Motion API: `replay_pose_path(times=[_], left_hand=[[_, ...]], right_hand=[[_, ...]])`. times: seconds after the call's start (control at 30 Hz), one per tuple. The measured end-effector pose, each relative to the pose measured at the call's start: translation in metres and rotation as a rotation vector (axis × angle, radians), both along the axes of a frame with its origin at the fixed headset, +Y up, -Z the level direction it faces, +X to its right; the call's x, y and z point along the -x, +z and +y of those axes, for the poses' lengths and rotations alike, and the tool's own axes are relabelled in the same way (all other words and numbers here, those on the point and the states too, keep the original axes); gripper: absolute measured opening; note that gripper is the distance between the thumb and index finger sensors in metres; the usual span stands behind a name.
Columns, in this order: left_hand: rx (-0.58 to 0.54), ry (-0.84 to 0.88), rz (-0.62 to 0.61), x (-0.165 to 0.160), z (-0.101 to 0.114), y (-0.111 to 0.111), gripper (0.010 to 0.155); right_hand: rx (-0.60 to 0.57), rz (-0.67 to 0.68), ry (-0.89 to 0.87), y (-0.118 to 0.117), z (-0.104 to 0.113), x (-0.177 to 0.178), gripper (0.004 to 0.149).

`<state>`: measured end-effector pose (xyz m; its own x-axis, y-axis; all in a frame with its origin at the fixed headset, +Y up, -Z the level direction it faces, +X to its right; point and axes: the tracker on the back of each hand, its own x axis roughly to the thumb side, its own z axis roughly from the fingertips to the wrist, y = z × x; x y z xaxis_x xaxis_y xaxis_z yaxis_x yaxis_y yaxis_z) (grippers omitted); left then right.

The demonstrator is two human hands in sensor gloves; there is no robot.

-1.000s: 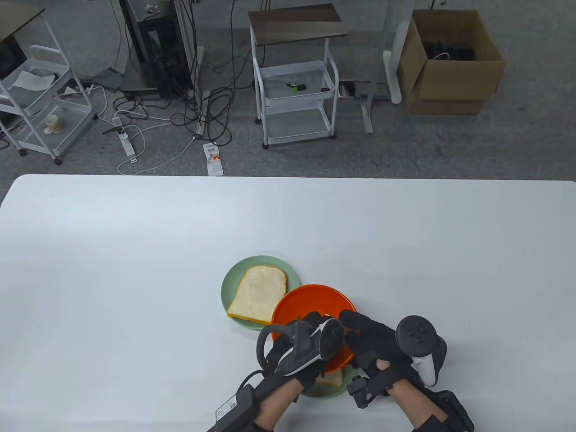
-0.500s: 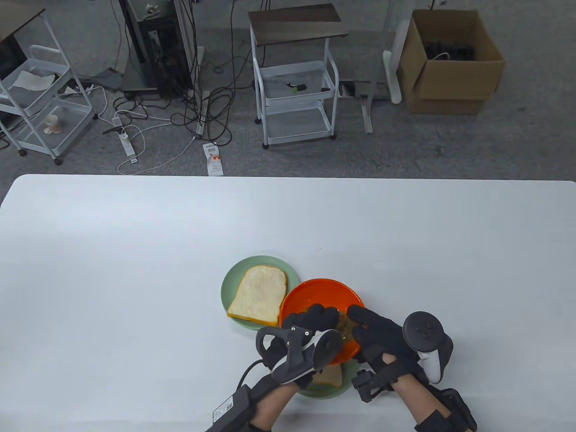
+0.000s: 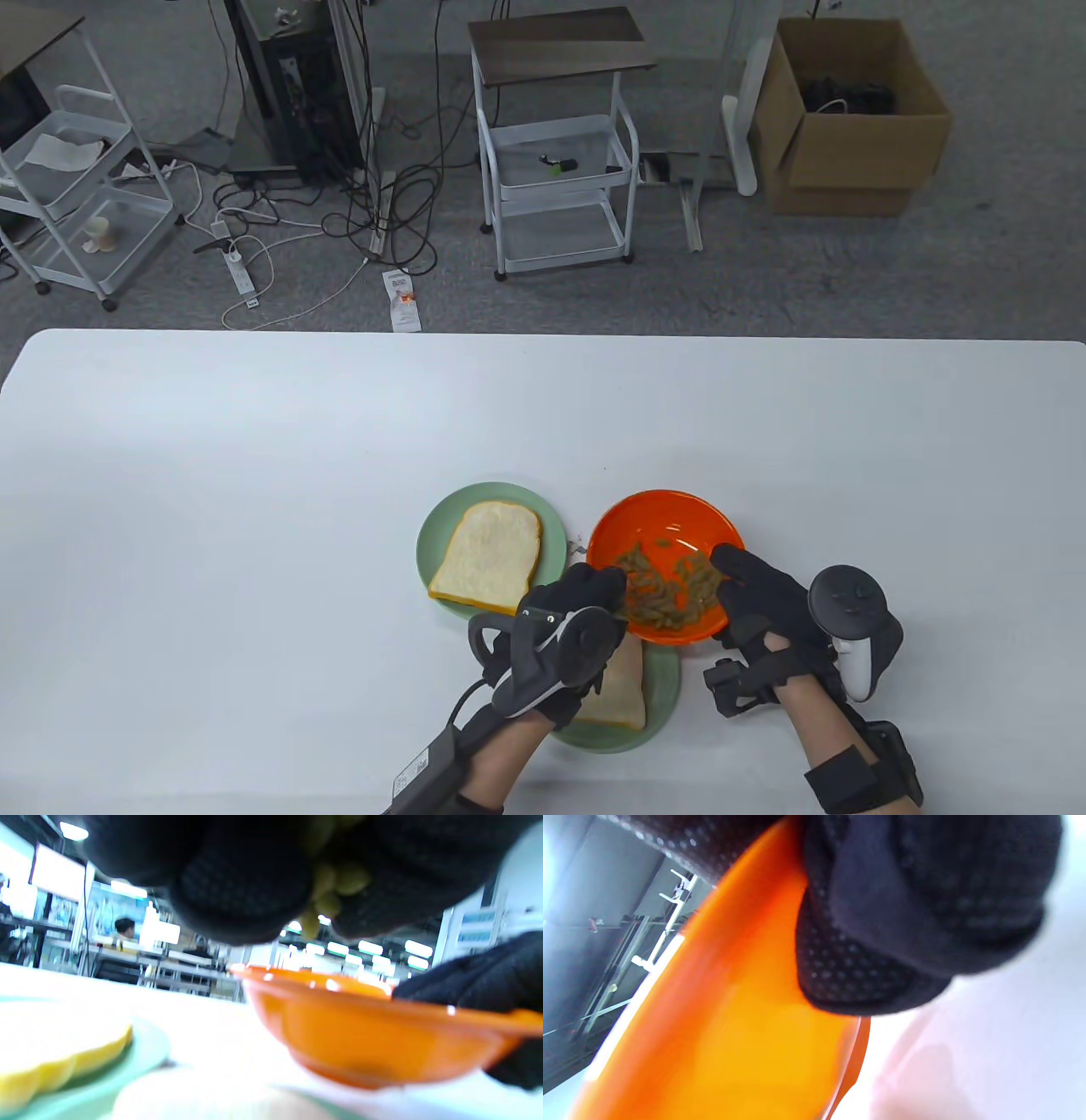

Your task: Sprinkle raisins onto toast

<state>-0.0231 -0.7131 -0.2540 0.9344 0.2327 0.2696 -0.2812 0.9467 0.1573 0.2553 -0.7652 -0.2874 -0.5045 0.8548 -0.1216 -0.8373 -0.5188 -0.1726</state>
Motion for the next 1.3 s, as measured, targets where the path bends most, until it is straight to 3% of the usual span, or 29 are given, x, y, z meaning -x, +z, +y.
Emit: replay_pose_path(times=[0.27,0.67,1.2,1.3], left_hand=[[0.318,-0.139,0.015,-0.003,-0.033,-0.020,0.047],[0.250,-0.260,0.042,-0.006,-0.040,-0.025,0.046],[0.348,-0.408,-0.078,-0.021,-0.022,-0.001,0.048],[0.373,-0.395,-0.095,-0.020,-0.020,-0.001,0.042]], right_hand=[[-0.014,-0.033,0.100,-0.006,-0.001,-0.007,0.043],[-0.005,-0.035,0.109,-0.007,-0.001,-0.007,0.044],[0.000,-0.018,0.111,-0.008,-0.002,-0.008,0.044],[-0.002,-0.014,0.110,-0.008,-0.002,-0.008,0.044]])
